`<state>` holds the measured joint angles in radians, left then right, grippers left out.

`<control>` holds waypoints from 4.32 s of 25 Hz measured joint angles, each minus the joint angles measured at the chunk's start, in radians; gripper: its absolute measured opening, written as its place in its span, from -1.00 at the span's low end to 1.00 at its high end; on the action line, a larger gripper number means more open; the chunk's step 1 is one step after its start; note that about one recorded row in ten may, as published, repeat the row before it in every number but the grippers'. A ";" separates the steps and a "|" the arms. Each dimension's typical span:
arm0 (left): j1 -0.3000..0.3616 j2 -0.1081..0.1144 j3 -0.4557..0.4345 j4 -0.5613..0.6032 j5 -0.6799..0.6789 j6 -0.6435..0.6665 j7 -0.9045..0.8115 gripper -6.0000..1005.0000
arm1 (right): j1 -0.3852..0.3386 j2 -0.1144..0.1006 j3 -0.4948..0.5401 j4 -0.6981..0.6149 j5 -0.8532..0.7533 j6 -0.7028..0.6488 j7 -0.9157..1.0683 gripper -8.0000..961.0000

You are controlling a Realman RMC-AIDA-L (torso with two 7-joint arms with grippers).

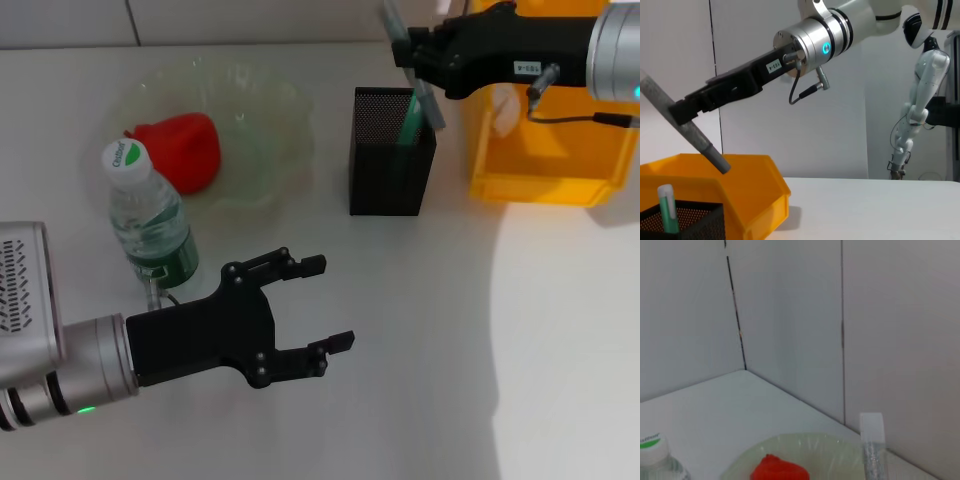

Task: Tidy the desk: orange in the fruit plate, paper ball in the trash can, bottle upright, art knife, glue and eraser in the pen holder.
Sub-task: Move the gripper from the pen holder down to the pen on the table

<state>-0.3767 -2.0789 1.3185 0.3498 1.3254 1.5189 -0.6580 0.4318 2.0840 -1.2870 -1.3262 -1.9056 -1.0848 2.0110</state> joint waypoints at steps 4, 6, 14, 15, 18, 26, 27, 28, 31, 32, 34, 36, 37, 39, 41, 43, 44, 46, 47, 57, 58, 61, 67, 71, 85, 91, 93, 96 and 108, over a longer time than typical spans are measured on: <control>0.001 0.000 0.000 0.000 0.000 0.000 0.000 0.60 | 0.007 0.002 -0.007 0.066 0.006 0.017 -0.075 -0.70; 0.001 0.000 0.000 0.000 0.000 0.000 0.000 0.60 | 0.007 0.002 -0.014 0.082 0.006 0.029 -0.088 -0.68; 0.004 0.000 -0.001 0.000 0.000 -0.001 0.000 0.60 | -0.001 0.000 -0.039 0.126 0.006 0.051 -0.108 -0.63; 0.004 0.000 -0.002 -0.001 0.000 -0.001 0.000 0.60 | -0.006 0.000 -0.036 0.128 0.006 0.051 -0.108 -0.62; 0.004 0.000 -0.003 -0.003 0.000 -0.002 0.000 0.60 | -0.018 0.000 -0.029 0.129 0.006 0.046 -0.108 -0.60; 0.006 0.002 -0.007 0.000 -0.002 -0.001 0.000 0.60 | -0.079 0.001 -0.029 0.082 0.098 0.032 -0.154 0.13; 0.005 0.002 -0.007 0.000 -0.003 -0.001 0.000 0.60 | -0.091 -0.001 -0.026 0.079 0.141 0.031 -0.178 0.19; 0.005 0.002 -0.007 0.000 -0.003 -0.001 0.000 0.60 | -0.091 -0.001 -0.026 0.079 0.141 0.031 -0.178 0.25; 0.002 0.003 -0.008 0.000 -0.003 0.002 0.000 0.60 | -0.110 -0.003 -0.014 0.039 0.146 0.000 -0.184 0.41; 0.003 0.003 -0.008 0.000 -0.005 0.005 0.000 0.60 | -0.116 -0.004 0.017 0.004 0.111 -0.046 -0.160 0.46; 0.009 0.007 -0.016 0.000 -0.017 0.018 0.000 0.60 | -0.118 -0.004 0.077 -0.028 0.055 -0.114 -0.123 0.51; 0.010 0.007 -0.018 0.000 -0.017 0.018 0.000 0.60 | -0.119 -0.004 0.105 -0.041 0.030 -0.161 -0.107 0.51; 0.013 0.007 -0.026 0.000 -0.017 0.020 -0.002 0.60 | -0.118 -0.007 0.123 -0.060 0.000 -0.211 -0.092 0.51; 0.017 0.007 -0.037 0.000 -0.017 0.025 -0.005 0.60 | -0.112 -0.013 0.161 -0.122 -0.105 -0.343 -0.068 0.51; 0.020 0.008 -0.047 0.000 -0.017 0.032 -0.008 0.60 | -0.097 -0.020 0.209 -0.202 -0.243 -0.517 -0.059 0.51; 0.029 0.009 -0.071 0.000 -0.017 0.051 -0.011 0.60 | -0.087 -0.020 0.232 -0.230 -0.286 -0.582 -0.059 0.51; 0.039 0.010 -0.095 0.000 -0.017 0.070 -0.013 0.60 | -0.055 -0.027 0.270 -0.272 -0.352 -0.706 -0.077 0.50; 0.044 0.011 -0.104 0.000 -0.017 0.078 -0.019 0.60 | -0.014 -0.043 0.275 -0.285 -0.400 -0.812 -0.101 0.50; 0.044 0.011 -0.104 0.000 -0.017 0.078 -0.019 0.60 | -0.014 -0.043 0.275 -0.285 -0.400 -0.812 -0.101 0.50; 0.039 0.014 -0.104 0.000 -0.011 0.078 -0.046 0.60 | 0.094 -0.004 0.126 -0.238 -0.652 -0.956 -0.288 0.49; 0.039 0.014 -0.104 0.000 -0.011 0.078 -0.046 0.60 | 0.093 -0.004 0.105 -0.233 -0.648 -0.958 -0.298 0.49; 0.032 0.012 -0.101 0.001 -0.010 0.069 -0.080 0.60 | 0.087 -0.003 -0.004 -0.208 -0.643 -0.948 -0.349 0.49; 0.030 0.008 -0.099 0.002 -0.008 0.048 -0.081 0.60 | 0.114 -0.003 -0.082 -0.185 -0.642 -0.913 -0.400 0.47; 0.028 0.008 -0.098 -0.004 -0.008 0.037 -0.081 0.60 | 0.151 -0.002 -0.157 -0.150 -0.642 -0.853 -0.433 0.46; 0.023 0.007 -0.097 -0.001 -0.006 0.023 -0.081 0.60 | 0.187 -0.003 -0.139 -0.165 -0.636 -0.814 -0.100 0.43; 0.022 0.008 -0.092 0.000 -0.006 0.024 -0.076 0.60 | 0.153 -0.001 -0.152 -0.239 -0.664 -0.825 0.259 0.42; 0.021 0.008 -0.082 0.000 -0.006 0.021 -0.074 0.60 | 0.112 -0.002 -0.177 -0.282 -0.663 -0.825 0.267 0.41; 0.017 0.008 -0.074 0.000 -0.006 0.012 -0.072 0.60 | 0.065 0.000 -0.254 -0.286 -0.658 -0.771 0.136 0.41; 0.008 0.008 -0.061 0.002 -0.006 0.006 -0.066 0.60 | 0.104 -0.003 -0.360 -0.167 -0.646 -0.645 -0.143 0.38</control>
<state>-0.3689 -2.0705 1.2576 0.3514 1.3192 1.5247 -0.7240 0.5361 2.0807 -1.6471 -1.4931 -2.5517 -1.7301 1.8677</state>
